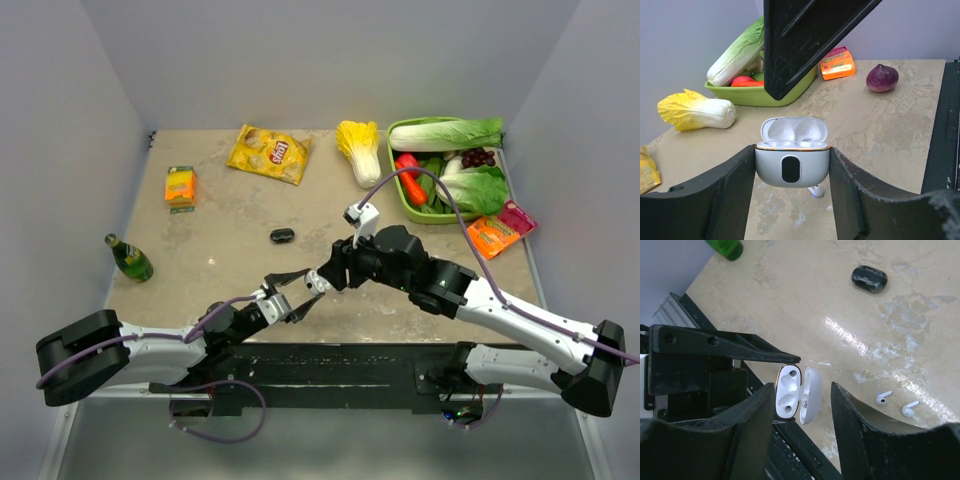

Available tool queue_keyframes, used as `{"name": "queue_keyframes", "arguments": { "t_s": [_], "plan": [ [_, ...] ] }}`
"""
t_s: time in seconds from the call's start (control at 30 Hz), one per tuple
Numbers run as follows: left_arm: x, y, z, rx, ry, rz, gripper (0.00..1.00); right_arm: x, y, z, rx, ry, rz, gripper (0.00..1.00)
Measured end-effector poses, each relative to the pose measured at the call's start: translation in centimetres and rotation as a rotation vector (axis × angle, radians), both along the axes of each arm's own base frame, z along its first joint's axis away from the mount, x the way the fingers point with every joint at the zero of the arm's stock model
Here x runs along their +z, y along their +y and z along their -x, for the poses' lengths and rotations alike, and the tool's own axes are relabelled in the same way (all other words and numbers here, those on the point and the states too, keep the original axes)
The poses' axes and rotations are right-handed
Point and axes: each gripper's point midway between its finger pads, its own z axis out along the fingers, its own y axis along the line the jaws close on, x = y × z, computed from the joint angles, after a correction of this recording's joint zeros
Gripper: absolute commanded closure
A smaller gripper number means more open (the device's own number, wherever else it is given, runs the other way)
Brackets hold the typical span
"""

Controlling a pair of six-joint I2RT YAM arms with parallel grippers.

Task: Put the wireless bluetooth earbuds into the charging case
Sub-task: Open the charging case, then adjust the charging case.

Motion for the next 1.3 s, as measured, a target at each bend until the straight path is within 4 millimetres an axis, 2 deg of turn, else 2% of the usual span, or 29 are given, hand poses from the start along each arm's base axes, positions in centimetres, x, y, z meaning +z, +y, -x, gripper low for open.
{"name": "queue_keyframes", "arguments": {
  "t_s": [0.27,0.6,1.1,1.17,1.27,1.3],
  "plan": [
    [0.4,0.1,0.0,0.010,-0.014,0.007,1.00,-2.1,0.0,-0.4,-0.014,0.100,-0.056,0.55],
    [0.7,0.4,-0.3,0.030,-0.026,0.010,1.00,-1.6,1.5,0.0,0.037,0.130,-0.113,0.62],
    [1.2,0.8,-0.5,0.052,-0.032,0.026,1.00,-3.0,1.2,-0.2,0.023,0.155,-0.108,0.66],
    [1.2,0.8,-0.5,0.052,-0.032,0.026,1.00,-3.0,1.2,-0.2,0.024,0.156,-0.110,0.68],
    [1.2,0.8,-0.5,0.052,-0.032,0.026,1.00,-3.2,1.2,-0.1,0.026,0.159,-0.109,0.79],
    [1.2,0.8,-0.5,0.052,-0.032,0.026,1.00,-3.2,1.2,-0.1,0.028,0.161,-0.109,0.85]
  ]
}}
